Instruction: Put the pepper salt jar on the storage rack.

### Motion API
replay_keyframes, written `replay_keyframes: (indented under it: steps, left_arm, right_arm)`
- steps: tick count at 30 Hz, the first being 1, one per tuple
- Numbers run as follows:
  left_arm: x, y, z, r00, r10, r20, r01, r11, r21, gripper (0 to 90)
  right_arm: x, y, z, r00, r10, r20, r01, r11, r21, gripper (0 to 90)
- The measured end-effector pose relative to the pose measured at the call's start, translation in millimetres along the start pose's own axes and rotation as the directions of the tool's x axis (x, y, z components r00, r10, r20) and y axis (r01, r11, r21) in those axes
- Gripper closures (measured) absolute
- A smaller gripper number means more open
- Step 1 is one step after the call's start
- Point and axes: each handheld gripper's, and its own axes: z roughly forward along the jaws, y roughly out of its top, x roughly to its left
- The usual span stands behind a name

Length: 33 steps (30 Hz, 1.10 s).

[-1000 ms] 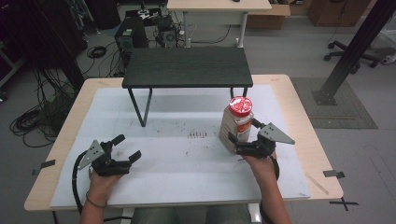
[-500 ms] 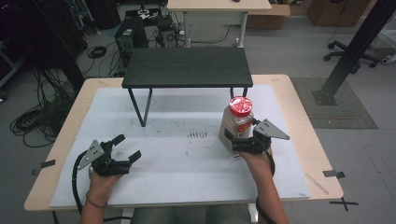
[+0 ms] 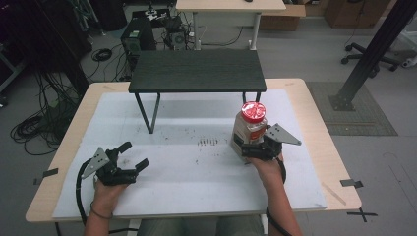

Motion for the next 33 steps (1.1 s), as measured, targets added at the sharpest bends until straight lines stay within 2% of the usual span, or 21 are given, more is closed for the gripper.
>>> replay_keyframes:
  steps: [18,33]
  left_arm:
    - [0.3,0.1,-0.2,1.0,-0.006,0.002,0.006,1.0,-0.003,0.2]
    - [0.3,0.2,-0.2,1.0,-0.005,0.005,0.005,1.0,-0.004,0.2]
  right_arm:
    - [2.0,2.0,6.4,0.9999,0.01,0.007,-0.009,1.0,-0.021,0.4]
    - [2.5,-0.3,8.1,0.9992,-0.002,0.04,0.002,1.0,-0.011,7.1]
